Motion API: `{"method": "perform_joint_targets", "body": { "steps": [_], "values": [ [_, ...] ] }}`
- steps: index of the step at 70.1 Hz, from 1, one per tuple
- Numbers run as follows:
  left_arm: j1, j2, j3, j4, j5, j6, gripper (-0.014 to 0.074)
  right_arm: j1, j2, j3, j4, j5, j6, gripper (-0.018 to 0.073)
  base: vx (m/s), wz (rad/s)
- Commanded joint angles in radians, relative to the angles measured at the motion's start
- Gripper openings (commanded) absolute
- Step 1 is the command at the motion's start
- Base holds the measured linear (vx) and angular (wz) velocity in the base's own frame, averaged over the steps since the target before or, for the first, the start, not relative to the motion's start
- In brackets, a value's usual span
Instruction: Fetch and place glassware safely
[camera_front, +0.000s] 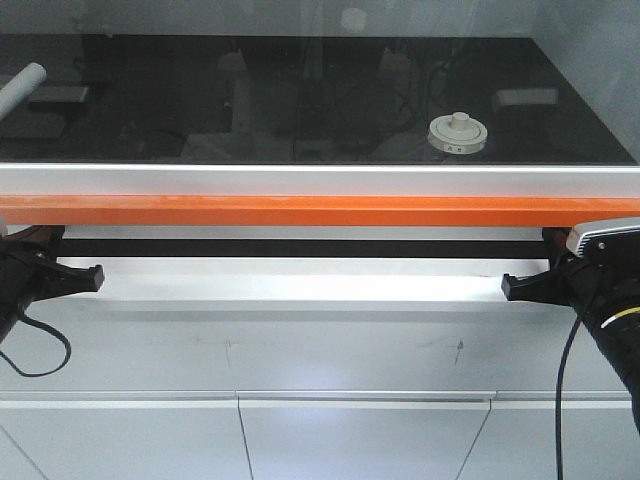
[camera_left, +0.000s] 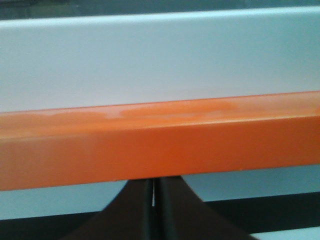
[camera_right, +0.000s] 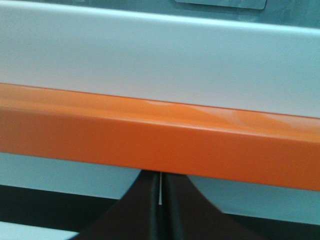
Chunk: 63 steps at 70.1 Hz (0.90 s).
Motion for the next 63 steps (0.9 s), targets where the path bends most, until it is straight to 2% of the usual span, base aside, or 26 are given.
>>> {"method": "perform_joint_targets", "body": {
  "steps": [1,27,63],
  "values": [
    [-0.004,-0.064,-0.102,0.029,-0.139,-0.007,-0.0007,-0.005,-0.043,-0.045,-0.012,-0.225,-0.004,-0.0001,0.0,0.0],
    [-0.004,-0.095,-0.201,0.039,-0.05,-0.008,-0.0007,-0.005,-0.068,-0.105,-0.031,-0.208,0.018,-0.0001,-0.01,0.03],
    [-0.004,-0.095,-0.241,0.044,-0.053,-0.032,-0.0007,-0.005,-0.198,-0.205,-0.03,-0.023,-0.011,-0.0001,-0.03,0.02]
  ]
}}
